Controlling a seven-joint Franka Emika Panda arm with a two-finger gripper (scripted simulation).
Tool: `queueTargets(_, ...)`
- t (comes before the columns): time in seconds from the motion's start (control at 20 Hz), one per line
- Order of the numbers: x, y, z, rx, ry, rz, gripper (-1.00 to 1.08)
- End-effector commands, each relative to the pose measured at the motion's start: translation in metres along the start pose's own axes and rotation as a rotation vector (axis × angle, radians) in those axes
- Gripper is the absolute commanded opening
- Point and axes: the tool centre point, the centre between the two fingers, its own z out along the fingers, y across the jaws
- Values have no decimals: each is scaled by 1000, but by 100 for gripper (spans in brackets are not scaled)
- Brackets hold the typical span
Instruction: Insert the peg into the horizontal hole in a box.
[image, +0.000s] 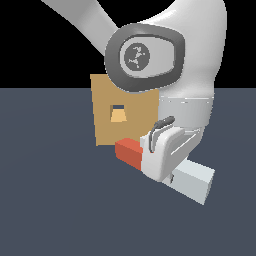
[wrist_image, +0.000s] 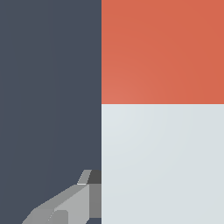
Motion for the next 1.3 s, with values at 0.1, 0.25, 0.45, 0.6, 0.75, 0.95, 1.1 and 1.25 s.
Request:
queueTargets(0.1,0,0,-1,-1,-1,0,-100)
queueTargets(0.25,0,0,0,0,0,0,-100)
queueTargets(0.45,1,-2,-1,0,0,10,-100)
queueTargets(0.6,2,-5,-4,0,0,32,-100)
queueTargets(0.75,5,-10,-8,0,0,66,-100)
queueTargets(0.95,11,-19,-16,-1,0,132,-100)
queueTargets(1.1,17,-29,-24,-1,0,198,-100)
queueTargets(1.25,25,-39,-33,-1,0,277,-100)
